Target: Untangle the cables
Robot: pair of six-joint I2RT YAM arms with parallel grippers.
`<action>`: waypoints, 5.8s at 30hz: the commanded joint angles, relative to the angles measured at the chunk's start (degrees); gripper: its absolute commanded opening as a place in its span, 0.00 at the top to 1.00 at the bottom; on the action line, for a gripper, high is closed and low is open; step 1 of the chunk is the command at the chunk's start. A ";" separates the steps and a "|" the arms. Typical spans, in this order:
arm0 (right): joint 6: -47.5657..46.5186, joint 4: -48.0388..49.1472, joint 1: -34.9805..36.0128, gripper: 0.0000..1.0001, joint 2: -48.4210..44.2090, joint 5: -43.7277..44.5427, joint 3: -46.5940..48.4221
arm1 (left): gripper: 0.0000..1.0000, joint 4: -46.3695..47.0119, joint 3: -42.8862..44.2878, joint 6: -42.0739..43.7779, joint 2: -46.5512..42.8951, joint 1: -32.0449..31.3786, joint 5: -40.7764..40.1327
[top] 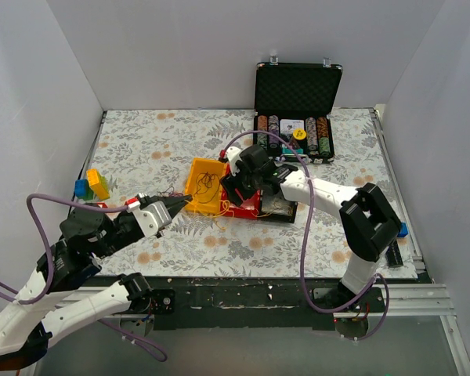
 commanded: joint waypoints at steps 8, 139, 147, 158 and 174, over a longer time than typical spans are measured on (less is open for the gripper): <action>-1.26 -2.02 -0.74 0.30 3.13 -11.84 2.07 | 1.00 -0.33 -1.40 2.01 -0.02 -0.12 -0.66; 14.03 55.20 18.25 0.63 -1.17 16.65 -15.85 | 0.99 4.16 10.28 -14.95 11.32 -0.12 9.26; 23.86 50.90 19.92 0.99 -21.00 14.44 -32.61 | 0.02 4.24 9.67 -13.46 13.34 -0.12 7.00; 30.21 23.92 20.36 0.99 -53.37 12.59 -47.14 | 0.02 6.01 -7.18 -2.48 10.35 -0.03 -7.95; 24.32 2.82 20.36 0.99 -68.31 10.40 -40.73 | 0.37 28.49 -32.96 4.22 15.61 14.45 -12.45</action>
